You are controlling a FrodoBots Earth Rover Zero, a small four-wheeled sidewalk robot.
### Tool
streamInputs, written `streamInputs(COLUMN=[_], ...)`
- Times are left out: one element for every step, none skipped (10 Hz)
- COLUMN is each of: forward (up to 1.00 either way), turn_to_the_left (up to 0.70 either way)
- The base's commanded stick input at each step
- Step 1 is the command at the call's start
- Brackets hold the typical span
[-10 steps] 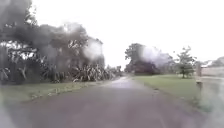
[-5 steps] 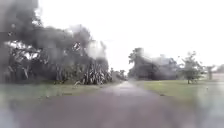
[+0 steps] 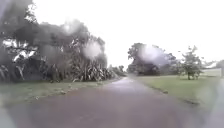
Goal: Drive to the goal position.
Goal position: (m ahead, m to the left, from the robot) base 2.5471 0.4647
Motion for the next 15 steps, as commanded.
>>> streamInputs(forward=[0.85,0.85,0.85,0.85,0.85,0.85,0.85,0.85,0.85,0.85,0.85,0.85,0.85,0.85,0.85], turn_to_the_left=[0.0,0.0,0.0,0.0,0.0,0.0,0.0,0.0,0.0,0.0,0.0,-0.04,-0.26,-0.34,-0.34])
